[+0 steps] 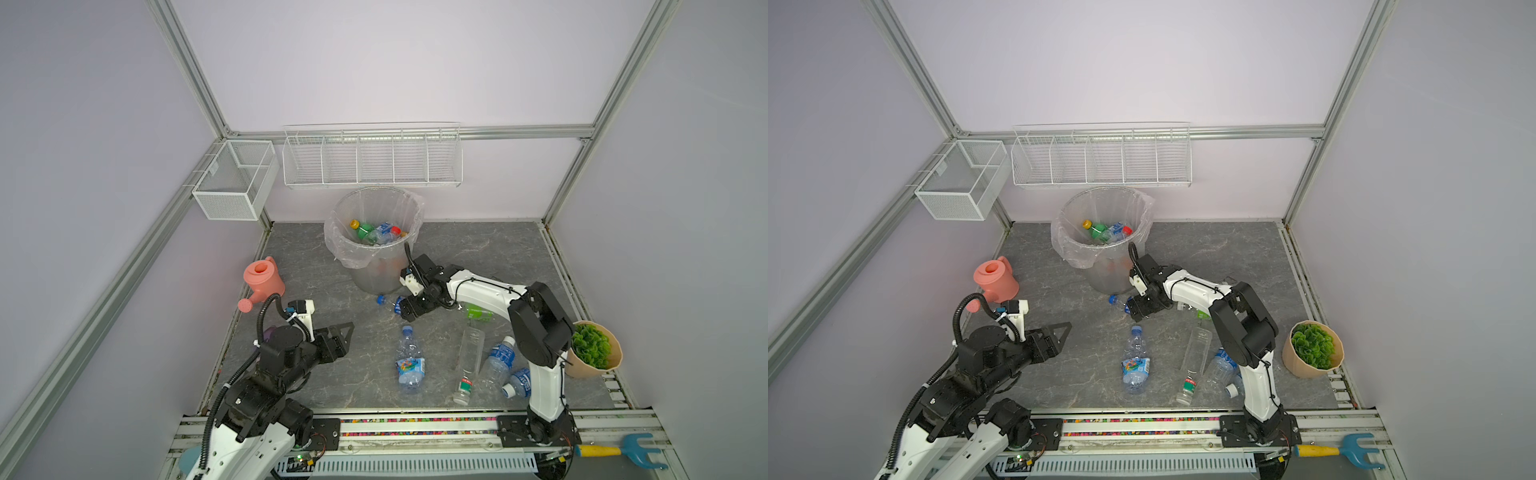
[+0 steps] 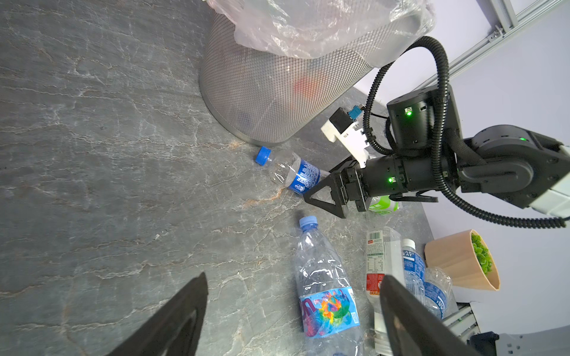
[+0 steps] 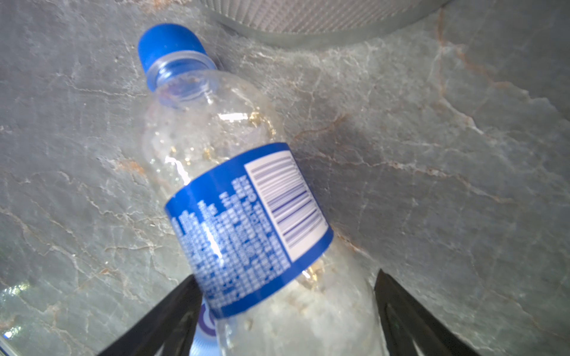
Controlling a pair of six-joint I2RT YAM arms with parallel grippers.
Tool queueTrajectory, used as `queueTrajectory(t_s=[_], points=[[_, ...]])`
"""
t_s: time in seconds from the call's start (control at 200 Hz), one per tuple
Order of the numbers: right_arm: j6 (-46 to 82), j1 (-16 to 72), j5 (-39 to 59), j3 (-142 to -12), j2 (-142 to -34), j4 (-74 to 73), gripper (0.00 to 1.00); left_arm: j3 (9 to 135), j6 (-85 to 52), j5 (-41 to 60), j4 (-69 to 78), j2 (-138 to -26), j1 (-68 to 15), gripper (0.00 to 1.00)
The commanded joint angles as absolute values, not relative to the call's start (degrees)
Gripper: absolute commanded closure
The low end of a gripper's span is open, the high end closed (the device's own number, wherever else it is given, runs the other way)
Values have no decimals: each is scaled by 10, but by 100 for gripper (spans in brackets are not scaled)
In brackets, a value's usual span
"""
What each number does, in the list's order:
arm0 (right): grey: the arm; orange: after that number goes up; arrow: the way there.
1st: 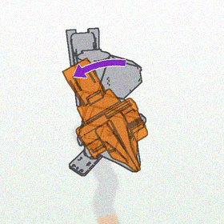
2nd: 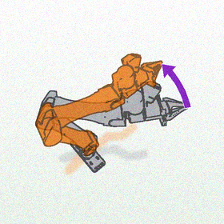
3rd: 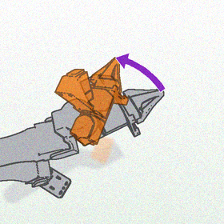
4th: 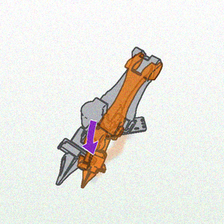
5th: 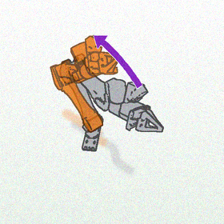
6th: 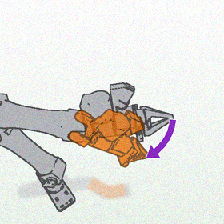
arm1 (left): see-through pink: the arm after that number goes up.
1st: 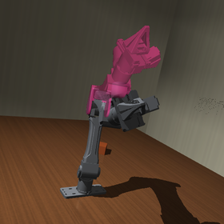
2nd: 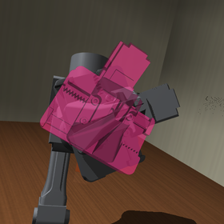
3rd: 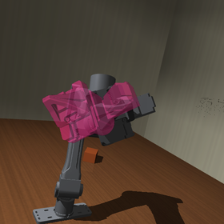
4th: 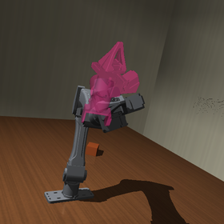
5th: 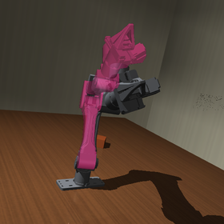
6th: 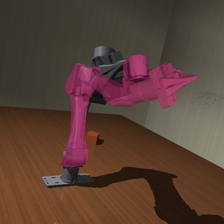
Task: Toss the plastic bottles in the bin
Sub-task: 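Close the right gripper on the blue-label bottle's middle, then lift the blue-label bottle with the right gripper up over the bin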
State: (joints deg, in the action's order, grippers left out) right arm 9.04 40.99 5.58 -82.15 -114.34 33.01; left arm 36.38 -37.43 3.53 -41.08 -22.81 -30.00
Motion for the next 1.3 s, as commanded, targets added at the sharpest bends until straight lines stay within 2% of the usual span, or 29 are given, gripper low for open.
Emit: queueTrajectory(t_s=[0.0, 0.08, 0.26, 0.39, 0.665, 1.295], points=[[93, 414, 53, -813, -1151, 320, 13, 359, -383, 40, -422, -222, -300, 13], [94, 414, 51, -812, -1148, 319, 17, 359, -384, 40, -423, -221, -301, 13], [97, 414, 52, -805, -1141, 320, 34, 358, -385, 40, -424, -216, -300, 14], [101, 417, 51, -794, -1123, 321, 41, 359, -386, 40, -424, -216, -301, 14], [114, 425, 28, -761, -1046, 337, 44, 359, -385, 39, -423, -217, -301, 14], [121, 425, -75, -701, -759, 447, 45, 360, -383, 41, -406, -229, -301, 15]])
